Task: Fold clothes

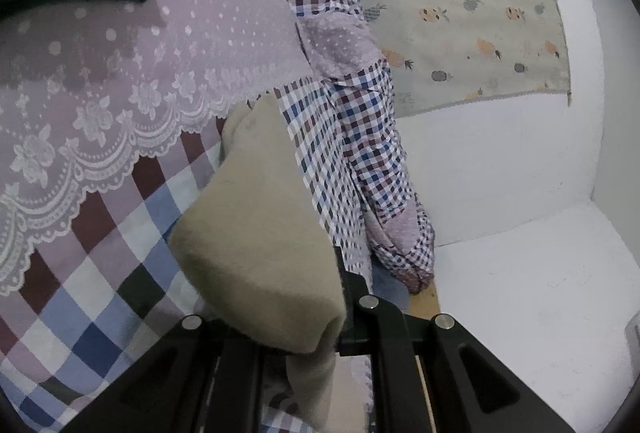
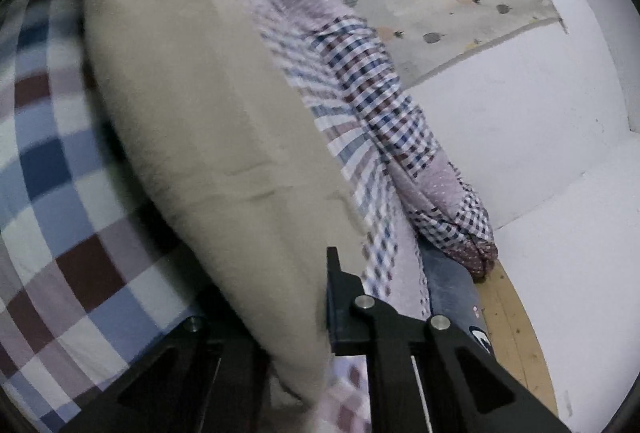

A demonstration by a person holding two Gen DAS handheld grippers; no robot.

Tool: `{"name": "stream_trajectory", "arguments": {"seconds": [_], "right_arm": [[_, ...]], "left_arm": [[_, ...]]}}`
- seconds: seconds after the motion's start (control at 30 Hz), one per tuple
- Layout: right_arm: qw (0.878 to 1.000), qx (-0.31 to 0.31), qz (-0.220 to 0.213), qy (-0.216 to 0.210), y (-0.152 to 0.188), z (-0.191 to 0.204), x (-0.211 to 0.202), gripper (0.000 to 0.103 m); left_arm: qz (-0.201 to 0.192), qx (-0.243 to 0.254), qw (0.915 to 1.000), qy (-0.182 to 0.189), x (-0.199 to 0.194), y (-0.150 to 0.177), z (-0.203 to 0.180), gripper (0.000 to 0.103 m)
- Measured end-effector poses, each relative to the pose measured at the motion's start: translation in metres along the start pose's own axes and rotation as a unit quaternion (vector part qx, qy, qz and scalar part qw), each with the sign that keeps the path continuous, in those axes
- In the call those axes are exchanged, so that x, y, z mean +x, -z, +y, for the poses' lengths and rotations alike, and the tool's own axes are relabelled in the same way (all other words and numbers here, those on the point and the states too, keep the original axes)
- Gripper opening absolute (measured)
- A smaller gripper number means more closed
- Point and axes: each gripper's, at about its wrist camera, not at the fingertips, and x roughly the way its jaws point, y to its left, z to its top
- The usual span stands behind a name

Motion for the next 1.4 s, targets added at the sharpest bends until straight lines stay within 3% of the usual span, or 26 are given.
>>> {"name": "stream_trajectory", "arguments": {"seconds": [0.23,0.53,0.7,0.8,0.9,1.03,1.17,1.4], "right_arm": [[0.999,0.013,-0.039,0.015,-0.029,-0.060,-0.035,0.005],[0.997,0.037,-0.060,0.020,-0.055,-0.162,-0.147,0.006],[0.997,0.046,-0.058,-0.020,-0.064,-0.213,-0.205,0.006],[0.995,0.055,-0.049,-0.062,-0.067,-0.232,-0.217,0.006],[0.993,0.059,-0.027,-0.102,-0.070,-0.234,-0.196,0.006],[0.986,0.059,0.020,-0.152,-0.068,-0.214,-0.132,0.006],[0.977,0.055,0.071,-0.194,-0.065,-0.185,-0.044,0.006],[0.950,0.069,0.135,-0.272,-0.061,-0.158,0.085,0.007]], "left_arm": [[-0.024,0.045,0.9985,0.018,-0.038,0.002,-0.064,0.008],[-0.029,0.096,0.9918,0.079,-0.134,0.024,-0.191,0.009],[-0.001,0.092,0.9940,0.060,-0.168,0.030,-0.219,0.009],[0.015,0.082,0.9962,0.024,-0.157,0.026,-0.215,0.009],[0.025,0.065,0.9975,-0.015,-0.129,0.018,-0.194,0.009],[0.041,0.041,0.9957,-0.072,-0.062,0.003,-0.157,0.009],[0.056,0.033,0.9892,-0.132,0.016,-0.012,-0.126,0.009],[0.083,-0.012,0.9777,-0.193,0.125,-0.049,-0.084,0.009]]}}
